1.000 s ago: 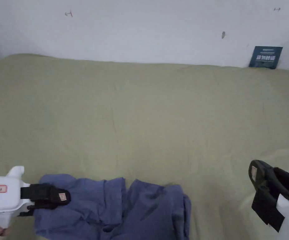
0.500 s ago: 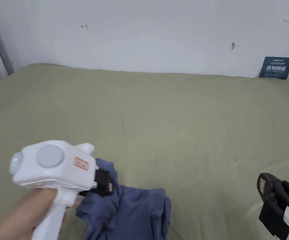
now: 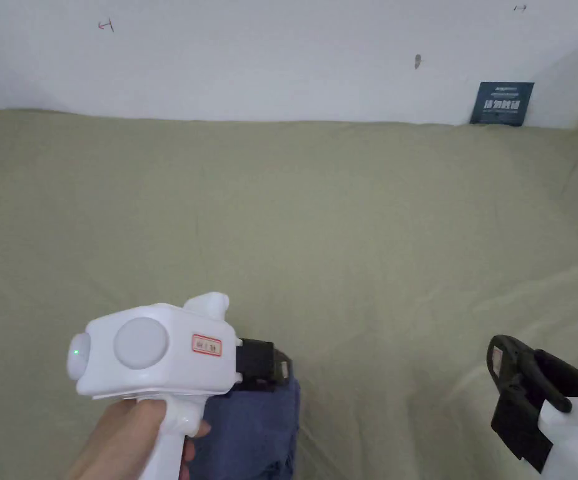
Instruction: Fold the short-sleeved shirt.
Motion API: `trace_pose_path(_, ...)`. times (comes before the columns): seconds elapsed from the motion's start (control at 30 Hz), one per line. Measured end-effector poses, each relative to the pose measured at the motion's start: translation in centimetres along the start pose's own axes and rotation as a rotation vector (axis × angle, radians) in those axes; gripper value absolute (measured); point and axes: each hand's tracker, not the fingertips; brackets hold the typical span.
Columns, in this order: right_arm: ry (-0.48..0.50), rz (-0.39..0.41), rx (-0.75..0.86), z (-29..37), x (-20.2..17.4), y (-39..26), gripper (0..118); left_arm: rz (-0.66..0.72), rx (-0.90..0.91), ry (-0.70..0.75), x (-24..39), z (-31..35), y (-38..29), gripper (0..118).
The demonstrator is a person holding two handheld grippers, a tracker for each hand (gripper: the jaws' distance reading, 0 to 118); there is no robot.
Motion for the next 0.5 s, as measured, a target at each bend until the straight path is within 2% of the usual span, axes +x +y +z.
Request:
trace_pose_path(0.07, 0.007, -0.023, -0.017, -0.7, -0.1, -0.4, 0, 0.044, -0.023, -0.101, -1.8, -0.5, -0.8, 0)
trace_pose_path(0.17, 0.03, -0.051, -0.046, -1.2, -0.6, -0.8, 0, 0.064, -0.111, -0.139, -4.5, -3.6, -2.7, 0)
trace_pose_path(0.23, 0.062, -0.084, -0.072, -1.5, -0.7, -1.2, 0, 0.149, -0.187, -0.239, -6.9, -6.9, -4.5, 0)
trace_pose_path(0.3, 0.086, -0.106, -0.107, -2.0, -0.7, -1.6, 0, 0.219, -0.225, -0.26, -9.1, -9.8, -5.4, 0)
trace_pose_path(0.37, 0.12, -0.13, -0.158, -2.6, -0.8, -2.1, 0, 0.324, -0.156, -0.37, -9.7, -8.8, -4.9, 0)
trace_pose_path(0.4, 0.144, -0.143, -0.184, -2.9, -0.8, -2.2, 0, 0.331, -0.144, -0.356, -9.5, -7.8, -4.7, 0)
trace_pose_path(0.5, 0.304, -0.252, -0.275, -5.2, -1.7, -3.2, 0, 0.148, -0.081, -0.337, -8.4, -3.2, -3.0, 0)
